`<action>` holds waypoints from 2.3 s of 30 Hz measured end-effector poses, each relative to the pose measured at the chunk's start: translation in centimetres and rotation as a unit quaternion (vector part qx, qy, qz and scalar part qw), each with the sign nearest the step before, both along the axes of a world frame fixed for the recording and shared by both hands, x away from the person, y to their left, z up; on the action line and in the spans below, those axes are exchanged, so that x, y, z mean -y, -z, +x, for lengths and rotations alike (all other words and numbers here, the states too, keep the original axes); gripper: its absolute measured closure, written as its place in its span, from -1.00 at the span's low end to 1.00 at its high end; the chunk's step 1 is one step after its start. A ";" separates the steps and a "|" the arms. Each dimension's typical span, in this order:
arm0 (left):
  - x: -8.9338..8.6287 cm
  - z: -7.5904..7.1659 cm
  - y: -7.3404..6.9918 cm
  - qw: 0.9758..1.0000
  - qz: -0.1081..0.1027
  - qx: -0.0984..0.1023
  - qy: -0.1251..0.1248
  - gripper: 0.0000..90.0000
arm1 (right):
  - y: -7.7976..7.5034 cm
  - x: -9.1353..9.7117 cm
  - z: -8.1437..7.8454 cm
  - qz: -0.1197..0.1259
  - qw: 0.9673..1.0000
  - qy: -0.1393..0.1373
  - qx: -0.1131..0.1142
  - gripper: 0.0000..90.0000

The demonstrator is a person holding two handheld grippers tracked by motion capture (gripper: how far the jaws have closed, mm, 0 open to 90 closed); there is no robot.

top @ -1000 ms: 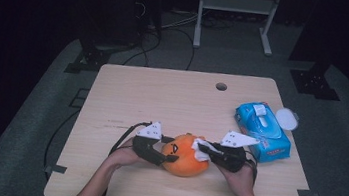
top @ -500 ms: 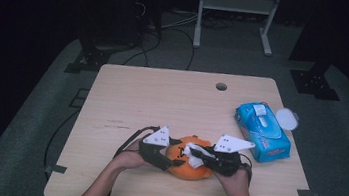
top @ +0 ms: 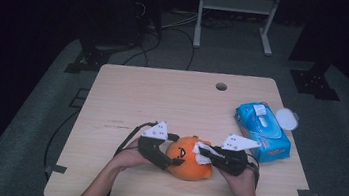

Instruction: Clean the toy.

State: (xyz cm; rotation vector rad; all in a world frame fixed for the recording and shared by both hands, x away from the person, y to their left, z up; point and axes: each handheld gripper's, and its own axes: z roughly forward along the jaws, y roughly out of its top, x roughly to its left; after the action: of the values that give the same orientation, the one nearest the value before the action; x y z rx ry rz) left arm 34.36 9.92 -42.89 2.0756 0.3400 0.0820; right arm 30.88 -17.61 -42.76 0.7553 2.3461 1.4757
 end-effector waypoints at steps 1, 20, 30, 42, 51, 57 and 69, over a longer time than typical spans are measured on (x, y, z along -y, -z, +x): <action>0.0 0.1 0.2 1.000 0.004 -0.005 0.000 -0.71 | 0.0 0.0 -0.1 0.001 1.000 -0.001 -0.002 0.79; 1.2 -1.6 0.0 0.996 0.038 0.069 0.048 -0.33 | -1.0 -1.6 -0.8 -0.005 0.999 -0.025 0.034 0.79; 0.6 -0.8 0.0 0.999 0.004 0.015 0.035 -0.63 | -0.3 -0.3 -0.4 -0.008 1.000 -0.006 0.014 0.79; 1.7 -2.0 -0.4 0.995 0.038 0.072 0.052 -0.33 | -1.2 -1.5 -1.3 0.015 0.999 -0.036 0.022 0.79; 1.6 -2.3 -0.4 0.992 0.052 0.094 0.067 -0.27 | -1.2 -1.6 -0.8 0.005 1.000 -0.020 0.023 0.79; 1.5 -1.8 -0.6 0.997 0.026 0.055 0.052 -0.51 | -0.5 -0.1 -0.3 0.009 1.000 -0.004 0.004 0.79; 2.0 -2.1 -0.5 0.997 0.035 0.055 0.042 -0.37 | -0.9 -0.8 -1.0 0.011 1.000 -0.011 0.014 0.79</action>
State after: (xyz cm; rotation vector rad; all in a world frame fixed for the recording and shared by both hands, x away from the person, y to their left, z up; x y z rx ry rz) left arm 32.27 7.94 -42.40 2.1417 0.1844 0.1598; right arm 29.86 -16.85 -41.82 0.7127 2.3278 1.5140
